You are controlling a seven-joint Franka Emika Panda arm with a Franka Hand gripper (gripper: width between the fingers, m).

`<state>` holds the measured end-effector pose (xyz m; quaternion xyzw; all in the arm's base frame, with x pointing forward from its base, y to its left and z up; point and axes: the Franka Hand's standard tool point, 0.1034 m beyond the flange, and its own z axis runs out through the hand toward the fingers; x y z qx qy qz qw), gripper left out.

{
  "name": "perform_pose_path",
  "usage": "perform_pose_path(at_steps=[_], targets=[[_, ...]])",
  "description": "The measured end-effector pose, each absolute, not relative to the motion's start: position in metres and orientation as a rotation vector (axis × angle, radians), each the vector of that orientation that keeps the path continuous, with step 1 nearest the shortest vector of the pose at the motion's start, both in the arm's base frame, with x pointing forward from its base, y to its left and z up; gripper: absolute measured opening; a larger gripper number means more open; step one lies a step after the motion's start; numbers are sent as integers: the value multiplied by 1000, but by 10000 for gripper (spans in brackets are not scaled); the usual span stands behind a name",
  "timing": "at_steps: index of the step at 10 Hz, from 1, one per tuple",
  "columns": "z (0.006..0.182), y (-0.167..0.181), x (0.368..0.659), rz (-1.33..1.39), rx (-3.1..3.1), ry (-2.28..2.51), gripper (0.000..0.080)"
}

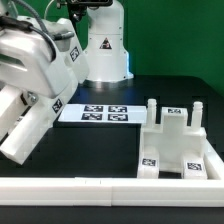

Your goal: Assemble chair

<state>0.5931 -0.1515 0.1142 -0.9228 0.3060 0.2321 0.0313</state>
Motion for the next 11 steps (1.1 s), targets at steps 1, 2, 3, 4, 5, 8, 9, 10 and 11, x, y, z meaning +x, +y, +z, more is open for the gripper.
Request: perform_pose_path(at_steps=[1, 2, 3, 4, 5, 8, 9, 10, 11], targets=[[113, -152, 603, 626, -2869, 944, 284], [114, -149, 614, 464, -2906, 941, 284], [121, -143, 610, 347, -2943, 867, 284], [122, -143, 611, 202, -2970, 838, 284], [125, -143, 602, 89, -2975, 860, 284], [121, -124, 576, -264, -2980, 893, 284], [119, -122, 572, -207, -2981, 891, 284], [120, -118, 574, -206, -2978, 892, 284], [118, -117, 573, -196, -2984, 882, 284]])
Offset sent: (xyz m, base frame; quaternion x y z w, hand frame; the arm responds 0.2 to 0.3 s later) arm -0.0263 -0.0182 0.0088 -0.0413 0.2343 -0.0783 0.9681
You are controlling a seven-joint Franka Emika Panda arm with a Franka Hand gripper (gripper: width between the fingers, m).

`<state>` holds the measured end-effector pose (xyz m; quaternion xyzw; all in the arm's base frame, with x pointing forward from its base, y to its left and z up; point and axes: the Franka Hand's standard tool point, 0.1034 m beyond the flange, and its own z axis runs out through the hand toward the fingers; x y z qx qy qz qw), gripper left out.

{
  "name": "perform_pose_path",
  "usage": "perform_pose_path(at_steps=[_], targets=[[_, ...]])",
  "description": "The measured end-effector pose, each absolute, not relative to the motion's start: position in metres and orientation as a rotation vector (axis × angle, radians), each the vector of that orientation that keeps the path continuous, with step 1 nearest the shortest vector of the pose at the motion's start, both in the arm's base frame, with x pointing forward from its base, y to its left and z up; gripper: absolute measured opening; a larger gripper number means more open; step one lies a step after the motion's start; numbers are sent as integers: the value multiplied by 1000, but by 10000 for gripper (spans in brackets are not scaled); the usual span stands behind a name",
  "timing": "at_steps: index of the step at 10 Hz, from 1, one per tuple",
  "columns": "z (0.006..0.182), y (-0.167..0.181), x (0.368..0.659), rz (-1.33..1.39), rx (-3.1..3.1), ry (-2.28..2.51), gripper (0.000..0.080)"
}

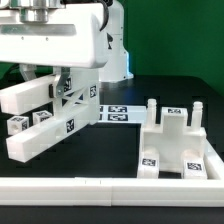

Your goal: Assemble chair

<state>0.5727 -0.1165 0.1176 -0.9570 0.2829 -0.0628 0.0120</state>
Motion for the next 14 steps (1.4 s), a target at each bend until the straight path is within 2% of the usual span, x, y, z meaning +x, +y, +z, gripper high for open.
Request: perform_pose_path(at_steps=[3, 6, 8, 11, 13, 14], targets=[[109, -104, 561, -71, -3056, 915, 284], [106, -117, 573, -6, -3088, 973, 284], [99, -93, 572, 67, -3144, 968, 284], [92, -75, 567, 214, -3221, 941, 284], [104, -114, 554, 364, -3283, 961, 284], [107, -121, 555, 418, -3345, 925, 284]])
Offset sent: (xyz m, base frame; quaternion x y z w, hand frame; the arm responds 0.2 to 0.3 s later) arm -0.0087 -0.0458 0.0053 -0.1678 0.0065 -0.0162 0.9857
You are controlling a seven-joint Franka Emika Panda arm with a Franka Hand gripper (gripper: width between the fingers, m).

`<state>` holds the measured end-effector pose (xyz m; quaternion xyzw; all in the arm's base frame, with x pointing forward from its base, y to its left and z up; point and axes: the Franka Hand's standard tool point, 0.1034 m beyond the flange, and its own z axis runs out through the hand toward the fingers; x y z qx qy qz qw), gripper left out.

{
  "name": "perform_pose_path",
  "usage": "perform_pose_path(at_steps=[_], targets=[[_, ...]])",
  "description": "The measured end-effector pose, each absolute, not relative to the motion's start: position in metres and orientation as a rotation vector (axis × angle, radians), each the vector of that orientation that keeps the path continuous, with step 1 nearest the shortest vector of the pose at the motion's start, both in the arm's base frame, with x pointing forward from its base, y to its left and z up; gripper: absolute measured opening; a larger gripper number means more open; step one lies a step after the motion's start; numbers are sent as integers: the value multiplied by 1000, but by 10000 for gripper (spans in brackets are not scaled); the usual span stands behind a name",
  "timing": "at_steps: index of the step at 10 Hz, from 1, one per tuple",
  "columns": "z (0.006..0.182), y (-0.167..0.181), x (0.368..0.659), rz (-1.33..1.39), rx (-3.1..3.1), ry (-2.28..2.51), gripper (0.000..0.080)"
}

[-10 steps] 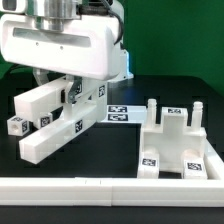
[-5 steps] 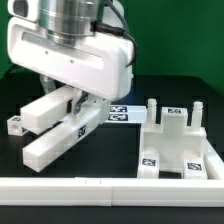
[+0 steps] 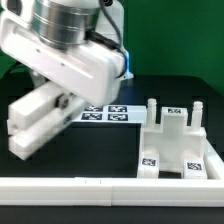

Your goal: Assemble chair

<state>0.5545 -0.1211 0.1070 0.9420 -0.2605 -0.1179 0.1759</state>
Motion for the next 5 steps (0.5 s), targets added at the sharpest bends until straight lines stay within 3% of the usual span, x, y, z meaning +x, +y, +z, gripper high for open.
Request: perform_pose_path(at_steps=[5], targets=[[86, -97, 550, -439, 2493, -670, 284]])
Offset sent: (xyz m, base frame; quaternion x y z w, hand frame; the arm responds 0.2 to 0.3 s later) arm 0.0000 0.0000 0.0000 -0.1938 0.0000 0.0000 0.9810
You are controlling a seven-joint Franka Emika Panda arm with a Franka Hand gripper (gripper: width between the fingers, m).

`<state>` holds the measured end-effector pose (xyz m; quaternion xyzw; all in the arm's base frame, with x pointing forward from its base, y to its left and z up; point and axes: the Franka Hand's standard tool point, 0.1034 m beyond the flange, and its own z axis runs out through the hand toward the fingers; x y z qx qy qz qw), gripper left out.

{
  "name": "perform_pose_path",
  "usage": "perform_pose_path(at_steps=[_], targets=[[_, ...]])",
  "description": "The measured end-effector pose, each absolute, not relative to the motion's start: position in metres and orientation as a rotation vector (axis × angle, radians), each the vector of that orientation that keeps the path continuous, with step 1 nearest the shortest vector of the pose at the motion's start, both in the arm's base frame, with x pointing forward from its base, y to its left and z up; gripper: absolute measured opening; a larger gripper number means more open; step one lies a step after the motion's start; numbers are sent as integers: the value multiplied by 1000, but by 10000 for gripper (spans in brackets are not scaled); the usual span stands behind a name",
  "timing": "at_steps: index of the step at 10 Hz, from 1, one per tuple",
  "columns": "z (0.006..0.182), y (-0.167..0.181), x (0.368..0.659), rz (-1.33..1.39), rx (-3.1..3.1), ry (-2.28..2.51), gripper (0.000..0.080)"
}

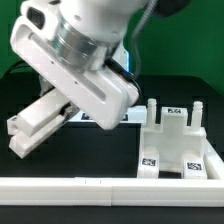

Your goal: Assemble chair

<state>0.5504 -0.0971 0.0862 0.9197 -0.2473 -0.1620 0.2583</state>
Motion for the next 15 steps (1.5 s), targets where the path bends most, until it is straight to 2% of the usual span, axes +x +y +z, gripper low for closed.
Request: perform_pose_path(at_steps=[1, 3, 8, 9, 10, 11, 12, 15], targets=[[82, -98, 551, -438, 2494, -672, 284], [75, -125, 552, -420, 2457, -724, 285], [72, -129, 564, -420, 2500, -740, 285], [71, -129, 564, -421, 2500, -740, 377], [71, -128, 564, -422, 2500, -739, 377], [71, -128, 564, -422, 2499, -739, 558], [70, -128, 563, -423, 2499, -739, 621], [70, -128, 563, -424, 2499, -738, 648]])
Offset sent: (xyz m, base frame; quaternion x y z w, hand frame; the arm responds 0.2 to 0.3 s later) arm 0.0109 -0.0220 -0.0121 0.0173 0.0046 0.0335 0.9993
